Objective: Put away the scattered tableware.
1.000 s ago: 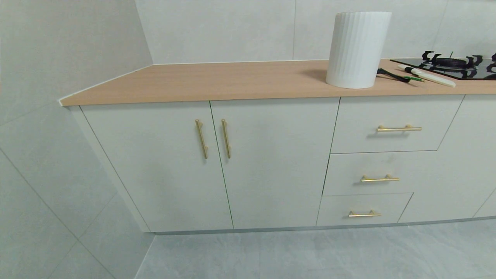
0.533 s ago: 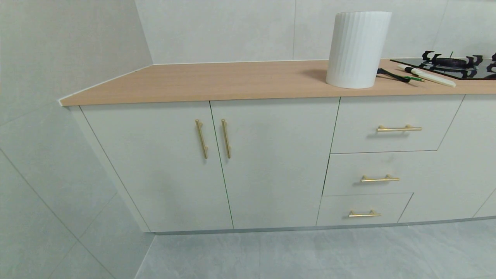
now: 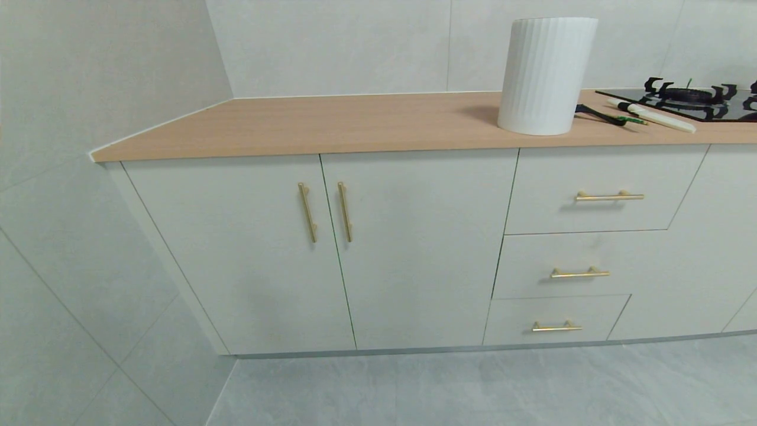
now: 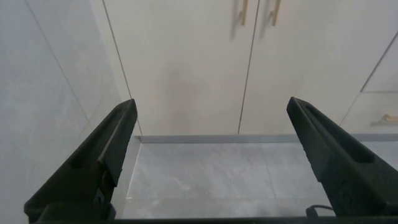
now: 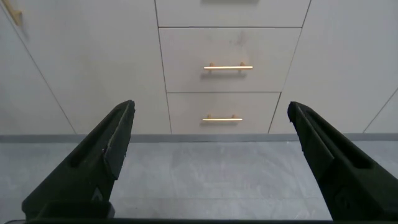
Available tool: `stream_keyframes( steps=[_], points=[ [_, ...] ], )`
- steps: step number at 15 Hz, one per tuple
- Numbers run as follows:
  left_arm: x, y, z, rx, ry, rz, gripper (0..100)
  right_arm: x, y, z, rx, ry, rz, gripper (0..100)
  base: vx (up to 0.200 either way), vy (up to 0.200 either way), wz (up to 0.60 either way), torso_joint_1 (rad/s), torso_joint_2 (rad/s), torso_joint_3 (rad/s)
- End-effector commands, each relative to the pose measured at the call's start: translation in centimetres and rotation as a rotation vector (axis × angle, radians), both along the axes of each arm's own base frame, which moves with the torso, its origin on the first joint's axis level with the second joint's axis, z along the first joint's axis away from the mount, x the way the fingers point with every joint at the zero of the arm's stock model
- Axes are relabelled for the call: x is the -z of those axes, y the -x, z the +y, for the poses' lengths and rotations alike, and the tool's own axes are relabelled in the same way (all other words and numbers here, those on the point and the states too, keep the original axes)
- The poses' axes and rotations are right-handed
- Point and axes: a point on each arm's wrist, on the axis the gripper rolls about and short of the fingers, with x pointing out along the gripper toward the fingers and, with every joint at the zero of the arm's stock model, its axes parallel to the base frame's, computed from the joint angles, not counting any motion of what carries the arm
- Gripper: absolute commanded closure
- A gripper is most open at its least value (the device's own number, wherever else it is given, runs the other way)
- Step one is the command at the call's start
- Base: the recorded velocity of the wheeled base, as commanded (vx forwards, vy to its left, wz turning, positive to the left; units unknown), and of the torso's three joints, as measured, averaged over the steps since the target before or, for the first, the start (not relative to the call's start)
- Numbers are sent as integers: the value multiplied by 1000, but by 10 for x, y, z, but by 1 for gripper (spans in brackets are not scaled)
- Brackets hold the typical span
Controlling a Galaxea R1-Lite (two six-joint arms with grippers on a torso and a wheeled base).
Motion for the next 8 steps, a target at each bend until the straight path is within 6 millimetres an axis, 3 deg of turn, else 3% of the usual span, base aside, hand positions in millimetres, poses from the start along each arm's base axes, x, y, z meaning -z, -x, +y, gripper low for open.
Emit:
stream_keyframes(
  steps=[1, 8],
  points=[
    [0, 0, 0, -1, 0, 1, 0, 1, 0, 0, -3, -1, 5, 0, 0, 0, 0, 0, 0, 0],
    [0, 0, 0, -4, 5, 1, 0, 1, 0, 0, 2, -21, 6, 0, 0, 0, 0, 0, 0, 0]
  ],
)
